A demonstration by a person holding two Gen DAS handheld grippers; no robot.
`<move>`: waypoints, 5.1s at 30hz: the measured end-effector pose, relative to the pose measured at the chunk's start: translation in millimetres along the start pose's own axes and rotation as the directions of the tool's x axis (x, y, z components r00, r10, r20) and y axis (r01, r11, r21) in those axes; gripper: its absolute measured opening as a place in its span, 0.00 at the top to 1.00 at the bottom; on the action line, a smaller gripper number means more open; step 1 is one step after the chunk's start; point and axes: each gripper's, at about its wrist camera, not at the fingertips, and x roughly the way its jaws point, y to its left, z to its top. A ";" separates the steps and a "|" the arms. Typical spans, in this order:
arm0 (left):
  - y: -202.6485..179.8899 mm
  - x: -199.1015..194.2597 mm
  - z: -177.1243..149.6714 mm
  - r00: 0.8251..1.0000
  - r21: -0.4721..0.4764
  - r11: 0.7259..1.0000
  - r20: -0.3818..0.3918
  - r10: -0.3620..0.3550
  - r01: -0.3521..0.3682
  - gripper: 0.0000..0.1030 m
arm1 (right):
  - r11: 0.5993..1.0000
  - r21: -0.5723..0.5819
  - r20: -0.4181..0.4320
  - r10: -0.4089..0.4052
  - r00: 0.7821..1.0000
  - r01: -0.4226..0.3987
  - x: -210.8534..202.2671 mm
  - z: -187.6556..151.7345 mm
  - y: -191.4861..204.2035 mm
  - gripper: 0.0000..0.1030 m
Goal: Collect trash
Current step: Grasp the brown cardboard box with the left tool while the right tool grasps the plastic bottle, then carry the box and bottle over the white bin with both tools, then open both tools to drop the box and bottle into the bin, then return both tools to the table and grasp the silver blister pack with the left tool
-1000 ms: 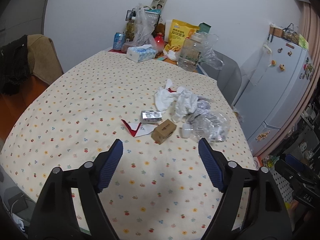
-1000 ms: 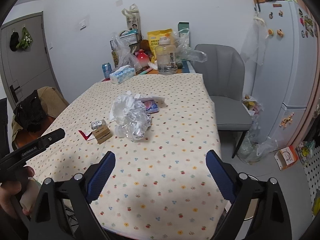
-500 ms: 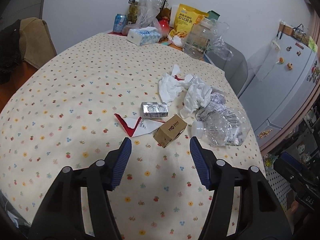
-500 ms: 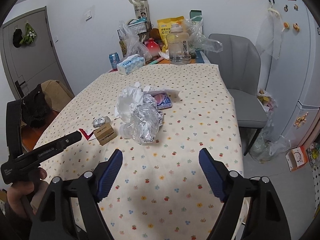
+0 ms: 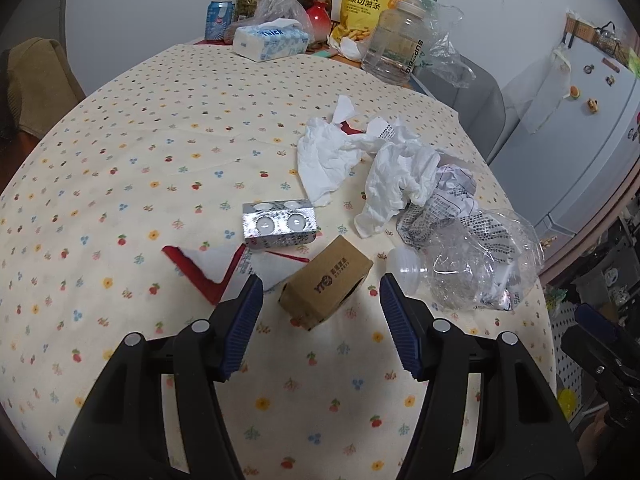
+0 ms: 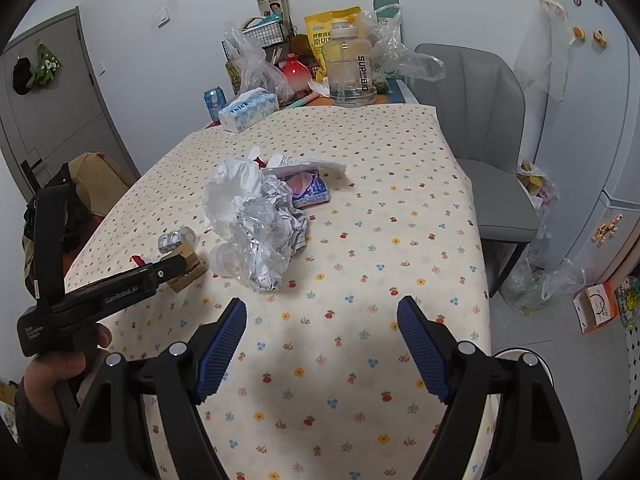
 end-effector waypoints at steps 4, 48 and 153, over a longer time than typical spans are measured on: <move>-5.3 9.7 0.7 1.000 0.017 1.000 -0.013 -0.013 0.013 0.53 | 1.000 -0.006 -0.005 0.004 1.000 -0.004 5.1 5.3 1.9 0.25; -53.2 -55.8 -13.3 0.993 0.104 0.992 0.089 -0.081 0.072 0.67 | 0.999 0.012 0.058 0.036 0.998 -0.037 -33.9 0.5 -21.8 0.80; -181.1 -43.2 -22.9 0.969 0.201 0.958 0.098 -0.227 0.204 0.05 | 0.894 0.375 0.120 -0.309 0.943 0.245 -98.9 -74.4 -194.0 0.07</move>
